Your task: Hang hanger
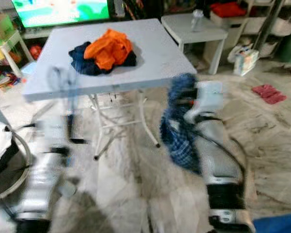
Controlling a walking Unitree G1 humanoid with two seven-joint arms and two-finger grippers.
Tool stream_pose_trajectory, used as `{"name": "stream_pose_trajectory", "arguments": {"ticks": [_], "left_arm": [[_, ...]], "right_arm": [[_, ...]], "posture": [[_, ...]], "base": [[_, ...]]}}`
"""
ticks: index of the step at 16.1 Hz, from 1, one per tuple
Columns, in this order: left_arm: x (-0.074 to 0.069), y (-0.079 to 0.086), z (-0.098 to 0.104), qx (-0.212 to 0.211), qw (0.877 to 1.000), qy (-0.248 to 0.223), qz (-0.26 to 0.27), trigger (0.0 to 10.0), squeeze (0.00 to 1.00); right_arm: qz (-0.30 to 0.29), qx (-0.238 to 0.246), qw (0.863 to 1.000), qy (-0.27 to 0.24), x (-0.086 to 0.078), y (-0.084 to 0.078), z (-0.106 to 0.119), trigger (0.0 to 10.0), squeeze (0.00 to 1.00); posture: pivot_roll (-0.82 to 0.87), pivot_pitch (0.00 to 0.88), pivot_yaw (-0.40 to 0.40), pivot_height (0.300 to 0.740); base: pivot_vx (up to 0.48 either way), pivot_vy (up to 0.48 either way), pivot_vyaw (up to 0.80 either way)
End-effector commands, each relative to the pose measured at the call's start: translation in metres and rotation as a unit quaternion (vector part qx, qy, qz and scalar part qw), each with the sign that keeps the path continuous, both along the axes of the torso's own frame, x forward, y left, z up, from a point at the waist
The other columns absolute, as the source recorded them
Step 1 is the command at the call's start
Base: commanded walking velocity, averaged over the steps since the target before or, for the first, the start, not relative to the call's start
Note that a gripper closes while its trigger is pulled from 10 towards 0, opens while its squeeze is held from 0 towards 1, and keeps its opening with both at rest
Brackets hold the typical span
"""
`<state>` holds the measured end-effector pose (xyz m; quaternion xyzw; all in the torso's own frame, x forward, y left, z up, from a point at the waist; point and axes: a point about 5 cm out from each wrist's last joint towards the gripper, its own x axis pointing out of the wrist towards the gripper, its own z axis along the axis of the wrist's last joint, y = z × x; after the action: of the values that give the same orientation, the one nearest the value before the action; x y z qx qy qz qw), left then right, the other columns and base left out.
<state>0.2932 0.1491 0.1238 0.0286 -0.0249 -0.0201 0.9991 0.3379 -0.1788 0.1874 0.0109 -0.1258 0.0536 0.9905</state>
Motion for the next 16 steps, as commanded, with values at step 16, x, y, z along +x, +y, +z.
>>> {"name": "stream_pose_trajectory", "arguments": {"ticks": [16], "left_arm": [[0.007, 0.009, 0.002, -0.022, 1.0, 0.013, 0.011, 10.0, 0.0]], "right_arm": [[-0.012, 0.005, 0.999, -0.048, 0.005, 0.008, 0.024, 10.0, 0.0]], "posture": [[0.04, 0.054, -0.009, 0.74]], "base": [[0.406, 0.178, 0.12]]}}
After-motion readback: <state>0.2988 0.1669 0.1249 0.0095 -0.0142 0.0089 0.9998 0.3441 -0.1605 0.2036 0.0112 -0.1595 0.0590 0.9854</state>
